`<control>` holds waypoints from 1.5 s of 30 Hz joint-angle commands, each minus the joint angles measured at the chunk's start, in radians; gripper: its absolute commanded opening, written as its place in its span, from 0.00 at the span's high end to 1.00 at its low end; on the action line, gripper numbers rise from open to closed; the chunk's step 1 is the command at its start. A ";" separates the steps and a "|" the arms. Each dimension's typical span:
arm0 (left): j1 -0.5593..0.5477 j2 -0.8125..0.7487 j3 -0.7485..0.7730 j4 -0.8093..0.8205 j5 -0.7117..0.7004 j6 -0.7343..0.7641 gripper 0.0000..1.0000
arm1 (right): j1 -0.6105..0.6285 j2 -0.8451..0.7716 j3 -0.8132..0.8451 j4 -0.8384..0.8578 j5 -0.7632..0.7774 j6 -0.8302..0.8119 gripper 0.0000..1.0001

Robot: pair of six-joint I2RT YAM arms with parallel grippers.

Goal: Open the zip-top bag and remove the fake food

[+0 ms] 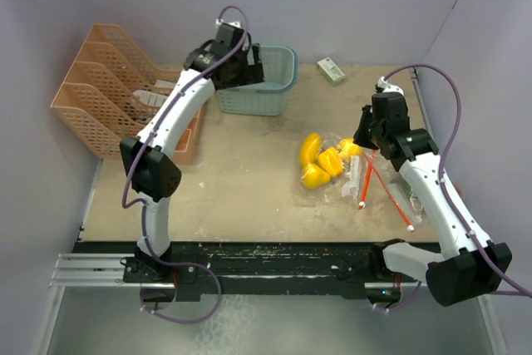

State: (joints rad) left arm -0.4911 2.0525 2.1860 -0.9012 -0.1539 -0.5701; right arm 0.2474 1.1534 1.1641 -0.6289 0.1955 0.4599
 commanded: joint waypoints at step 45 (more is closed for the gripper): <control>0.325 0.169 0.080 0.129 0.090 0.070 0.46 | -0.003 0.117 0.027 0.051 -0.014 -0.007 0.84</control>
State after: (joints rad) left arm -0.1555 2.2124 2.2589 -0.8116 -0.0803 -0.5026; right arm 0.2474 1.2930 1.1957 -0.5888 0.1894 0.4599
